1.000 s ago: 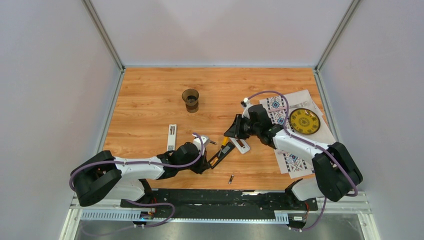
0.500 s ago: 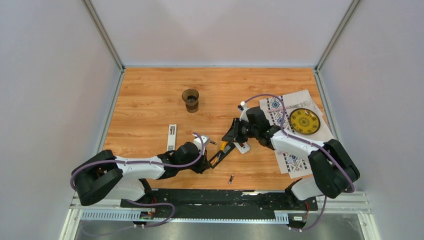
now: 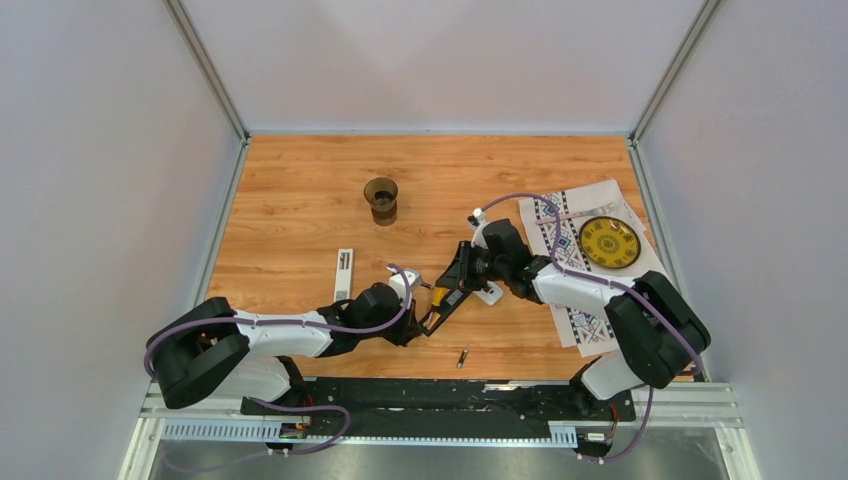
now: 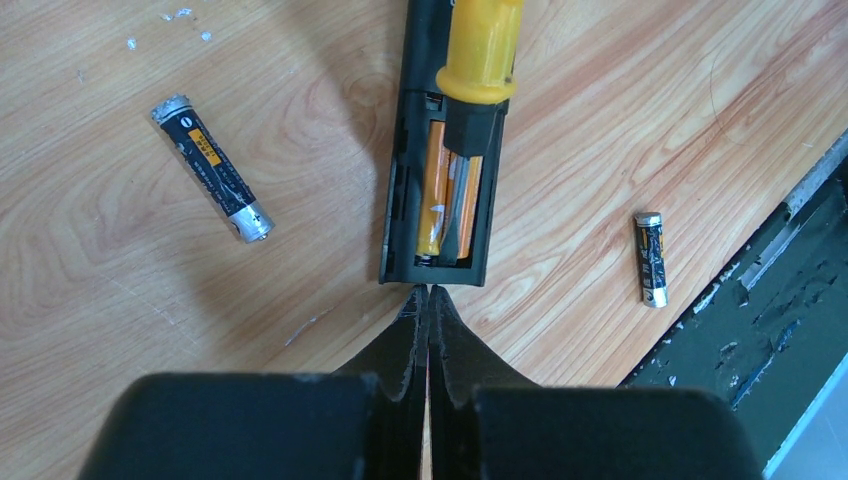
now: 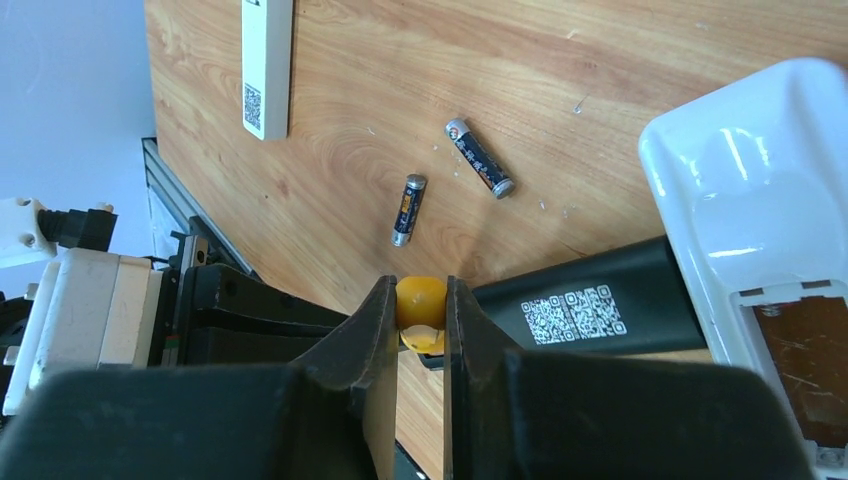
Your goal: Unload the batteries from the remote control
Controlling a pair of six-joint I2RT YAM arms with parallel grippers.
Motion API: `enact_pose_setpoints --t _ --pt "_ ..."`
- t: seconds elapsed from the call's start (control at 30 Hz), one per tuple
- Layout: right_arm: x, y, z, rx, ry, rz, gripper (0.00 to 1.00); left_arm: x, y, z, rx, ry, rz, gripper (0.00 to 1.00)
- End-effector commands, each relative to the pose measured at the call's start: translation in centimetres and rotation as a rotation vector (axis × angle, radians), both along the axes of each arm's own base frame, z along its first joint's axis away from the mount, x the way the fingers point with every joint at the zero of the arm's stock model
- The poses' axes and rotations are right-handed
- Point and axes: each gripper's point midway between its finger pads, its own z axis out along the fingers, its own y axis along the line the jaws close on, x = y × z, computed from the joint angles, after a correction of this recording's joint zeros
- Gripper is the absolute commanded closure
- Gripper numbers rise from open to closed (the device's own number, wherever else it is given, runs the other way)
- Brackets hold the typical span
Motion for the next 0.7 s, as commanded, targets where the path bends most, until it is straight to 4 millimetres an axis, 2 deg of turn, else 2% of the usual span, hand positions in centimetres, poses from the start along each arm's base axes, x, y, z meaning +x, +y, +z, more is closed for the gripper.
enact_pose_setpoints --t 0.0,0.27,0.4,0.67 --pt "1.5 -1.4 1.0 -0.072 -0.119 -0.049 1.0 -0.3 1.9 -1.9 0.093 0.019 0.022 1.0" --pt "2.6 -2.7 2.0 -0.164 -0.187 -0.065 1.0 -0.3 1.8 -2.0 0.096 0.021 0.022 1.0" --pt "2.8 -2.8 3.3 -0.156 -0.229 -0.061 1.0 -0.3 1.8 -2.0 0.099 0.021 0.018 1.0" --pt "3.1 -3.7 3.1 -0.201 -0.25 -0.077 1.0 -0.2 1.6 -2.1 0.096 0.026 0.015 1.0"
